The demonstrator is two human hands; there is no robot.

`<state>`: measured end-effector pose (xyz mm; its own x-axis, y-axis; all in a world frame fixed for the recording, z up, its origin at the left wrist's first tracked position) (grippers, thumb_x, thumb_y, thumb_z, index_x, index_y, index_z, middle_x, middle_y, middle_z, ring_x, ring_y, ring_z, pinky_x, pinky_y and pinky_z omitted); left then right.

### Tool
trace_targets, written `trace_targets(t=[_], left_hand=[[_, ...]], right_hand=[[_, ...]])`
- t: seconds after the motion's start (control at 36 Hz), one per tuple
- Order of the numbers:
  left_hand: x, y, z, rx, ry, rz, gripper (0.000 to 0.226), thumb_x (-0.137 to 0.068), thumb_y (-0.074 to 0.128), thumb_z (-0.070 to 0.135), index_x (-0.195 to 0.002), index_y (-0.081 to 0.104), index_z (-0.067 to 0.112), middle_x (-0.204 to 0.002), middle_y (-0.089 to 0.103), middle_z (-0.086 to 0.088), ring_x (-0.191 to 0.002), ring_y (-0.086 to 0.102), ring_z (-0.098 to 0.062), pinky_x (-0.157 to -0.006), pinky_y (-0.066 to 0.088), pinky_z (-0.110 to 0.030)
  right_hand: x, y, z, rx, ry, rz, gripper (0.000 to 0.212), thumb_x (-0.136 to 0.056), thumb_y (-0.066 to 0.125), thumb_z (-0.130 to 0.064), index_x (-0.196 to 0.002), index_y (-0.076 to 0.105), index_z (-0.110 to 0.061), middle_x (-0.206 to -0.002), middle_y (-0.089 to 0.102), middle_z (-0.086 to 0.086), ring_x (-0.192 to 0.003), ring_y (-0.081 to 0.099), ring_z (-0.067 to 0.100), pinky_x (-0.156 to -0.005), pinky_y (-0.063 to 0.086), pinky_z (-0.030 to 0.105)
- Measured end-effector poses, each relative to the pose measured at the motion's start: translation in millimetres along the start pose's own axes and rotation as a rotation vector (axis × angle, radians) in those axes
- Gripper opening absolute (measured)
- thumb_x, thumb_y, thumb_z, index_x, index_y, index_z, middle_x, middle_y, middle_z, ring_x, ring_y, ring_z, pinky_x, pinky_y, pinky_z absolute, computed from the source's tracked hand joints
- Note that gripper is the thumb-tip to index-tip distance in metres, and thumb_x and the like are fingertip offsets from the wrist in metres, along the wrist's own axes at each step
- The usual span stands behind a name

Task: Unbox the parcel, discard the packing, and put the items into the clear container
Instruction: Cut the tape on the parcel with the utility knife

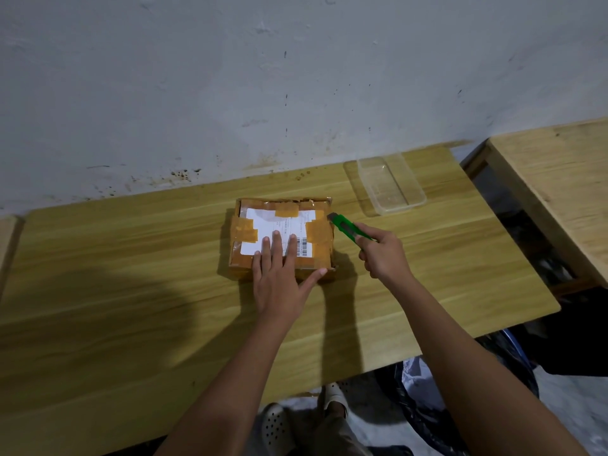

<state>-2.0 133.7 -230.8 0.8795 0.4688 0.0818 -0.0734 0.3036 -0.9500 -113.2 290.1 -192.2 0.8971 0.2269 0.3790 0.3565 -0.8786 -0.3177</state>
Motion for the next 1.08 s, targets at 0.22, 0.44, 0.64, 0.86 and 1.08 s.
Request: trace_targets(t=[0.22, 0.44, 0.64, 0.86, 1.08], left_hand=[[0.6, -2.3, -0.1, 0.01, 0.0, 0.008, 0.094, -0.068, 0.003, 0.081, -0.146, -0.002, 0.03, -0.157, -0.008, -0.001, -0.144, -0.013, -0.019, -0.113, -0.01, -0.035], [0.0, -2.7, -1.0, 0.014, 0.004, 0.026, 0.089, -0.072, 0.012, 0.08, -0.146, 0.001, 0.031, -0.157, -0.004, 0.0, -0.144, -0.011, -0.017, -0.113, -0.009, -0.034], [-0.4, -3.0, -1.0, 0.036, 0.007, 0.036, 0.087, -0.074, 0.016, 0.079, -0.146, 0.006, 0.031, -0.157, -0.001, 0.001, -0.144, -0.008, -0.017, -0.114, -0.006, -0.035], [-0.9, -3.2, -0.4, 0.036, 0.003, 0.036, 0.088, -0.074, 0.017, 0.079, -0.146, 0.006, 0.031, -0.158, 0.0, 0.0, -0.144, -0.008, -0.018, -0.115, -0.006, -0.036], [-0.9, -2.7, 0.3, 0.016, -0.005, 0.005, 0.087, -0.075, 0.02, 0.079, -0.146, 0.002, 0.031, -0.158, -0.003, 0.0, -0.144, -0.009, -0.018, -0.115, -0.006, -0.036]], right_hand=[[-6.4, -8.7, 0.8, -0.091, -0.015, 0.079, 0.037, -0.094, 0.047, -0.011, -0.128, 0.054, -0.019, -0.059, 0.046, 0.001, -0.046, 0.034, 0.011, -0.031, 0.028, 0.016], [-20.0, 2.0, 1.0, -0.075, 0.011, 0.034, 0.036, -0.093, 0.048, -0.013, -0.128, 0.055, -0.022, -0.058, 0.048, 0.003, -0.045, 0.037, 0.012, -0.035, 0.029, 0.02], [-28.6, 5.9, 3.5, -0.094, 0.045, -0.052, 0.036, -0.093, 0.048, -0.013, -0.126, 0.056, -0.023, -0.058, 0.047, 0.003, -0.045, 0.036, 0.012, -0.033, 0.026, 0.017], [-16.0, 1.6, 11.6, -0.13, 0.109, -0.123, 0.035, -0.092, 0.048, -0.007, -0.124, 0.058, -0.02, -0.059, 0.046, 0.002, -0.032, 0.037, 0.002, -0.03, 0.024, 0.013], [-4.0, -1.9, 5.7, -0.017, 0.036, -0.078, 0.035, -0.093, 0.048, -0.012, -0.126, 0.056, -0.02, -0.058, 0.047, -0.001, -0.041, 0.037, 0.008, -0.03, 0.028, 0.014]])
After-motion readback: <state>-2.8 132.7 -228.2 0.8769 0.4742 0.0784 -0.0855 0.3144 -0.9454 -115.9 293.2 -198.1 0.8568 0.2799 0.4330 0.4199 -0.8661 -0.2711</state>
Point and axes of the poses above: each hand's wrist, its own x-axis away from the middle knuckle, its own y-axis out of the palm, z = x × y, the point moved 9 cm from there along -x, towards the middle knuckle
